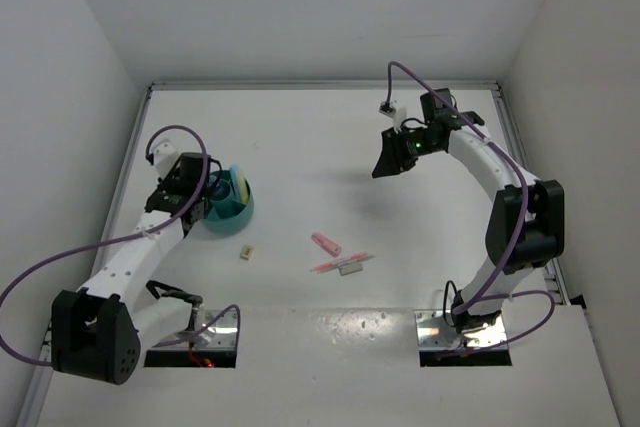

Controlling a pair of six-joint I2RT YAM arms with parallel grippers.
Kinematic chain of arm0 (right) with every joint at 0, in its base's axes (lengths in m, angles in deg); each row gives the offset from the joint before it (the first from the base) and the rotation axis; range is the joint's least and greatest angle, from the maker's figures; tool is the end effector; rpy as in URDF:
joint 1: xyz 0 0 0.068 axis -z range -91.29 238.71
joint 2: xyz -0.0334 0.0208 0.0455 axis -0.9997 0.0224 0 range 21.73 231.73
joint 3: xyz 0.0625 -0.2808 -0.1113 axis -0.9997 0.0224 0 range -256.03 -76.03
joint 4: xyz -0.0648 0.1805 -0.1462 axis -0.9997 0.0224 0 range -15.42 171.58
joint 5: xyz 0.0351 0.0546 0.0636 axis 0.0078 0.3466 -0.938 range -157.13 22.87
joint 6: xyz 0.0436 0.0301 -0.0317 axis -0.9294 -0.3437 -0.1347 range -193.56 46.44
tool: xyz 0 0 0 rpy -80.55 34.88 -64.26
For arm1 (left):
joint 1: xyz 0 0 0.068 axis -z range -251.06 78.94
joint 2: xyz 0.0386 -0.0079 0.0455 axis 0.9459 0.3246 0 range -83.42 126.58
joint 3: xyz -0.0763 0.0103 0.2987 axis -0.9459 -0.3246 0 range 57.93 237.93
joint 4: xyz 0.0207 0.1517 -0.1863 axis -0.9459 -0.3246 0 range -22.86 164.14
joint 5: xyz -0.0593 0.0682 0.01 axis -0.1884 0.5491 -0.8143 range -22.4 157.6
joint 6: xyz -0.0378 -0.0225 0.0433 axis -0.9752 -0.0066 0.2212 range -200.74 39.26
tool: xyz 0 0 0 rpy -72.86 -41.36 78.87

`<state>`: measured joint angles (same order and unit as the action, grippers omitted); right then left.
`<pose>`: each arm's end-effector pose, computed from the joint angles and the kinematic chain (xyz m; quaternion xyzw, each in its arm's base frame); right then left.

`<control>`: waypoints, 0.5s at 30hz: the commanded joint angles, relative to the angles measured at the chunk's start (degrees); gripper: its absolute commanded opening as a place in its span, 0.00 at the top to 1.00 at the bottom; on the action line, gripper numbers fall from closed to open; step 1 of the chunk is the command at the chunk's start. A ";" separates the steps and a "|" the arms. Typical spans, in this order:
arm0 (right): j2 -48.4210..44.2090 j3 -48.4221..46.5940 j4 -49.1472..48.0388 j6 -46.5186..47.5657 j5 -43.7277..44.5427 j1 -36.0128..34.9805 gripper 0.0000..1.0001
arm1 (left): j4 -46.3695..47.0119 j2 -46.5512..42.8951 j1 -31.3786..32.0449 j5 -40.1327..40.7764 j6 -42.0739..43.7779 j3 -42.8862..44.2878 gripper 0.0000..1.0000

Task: Sort the stationery into containers
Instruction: Place the stationery in the storage box.

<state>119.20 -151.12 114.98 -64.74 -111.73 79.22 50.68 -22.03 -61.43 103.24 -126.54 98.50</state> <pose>0.3273 0.0880 0.2869 -0.2313 0.8736 0.3701 0.2156 0.1879 -0.0043 0.2762 -0.3854 0.7970 0.0776 0.4586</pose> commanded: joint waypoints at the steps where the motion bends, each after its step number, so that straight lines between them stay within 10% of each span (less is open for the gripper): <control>1: -0.26 -2.25 -0.59 1.02 -1.81 0.27 0.77 | 1.58 -1.18 -0.75 -1.62 -1.04 -0.15 0.82; 15: 0.26 -2.25 -0.06 1.02 -2.33 0.27 0.76 | 0.52 -1.71 -0.75 -2.15 -1.57 -0.68 0.58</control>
<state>119.34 -151.14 115.42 -64.71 -112.24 79.22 50.55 -22.10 -61.43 101.32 -127.72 97.39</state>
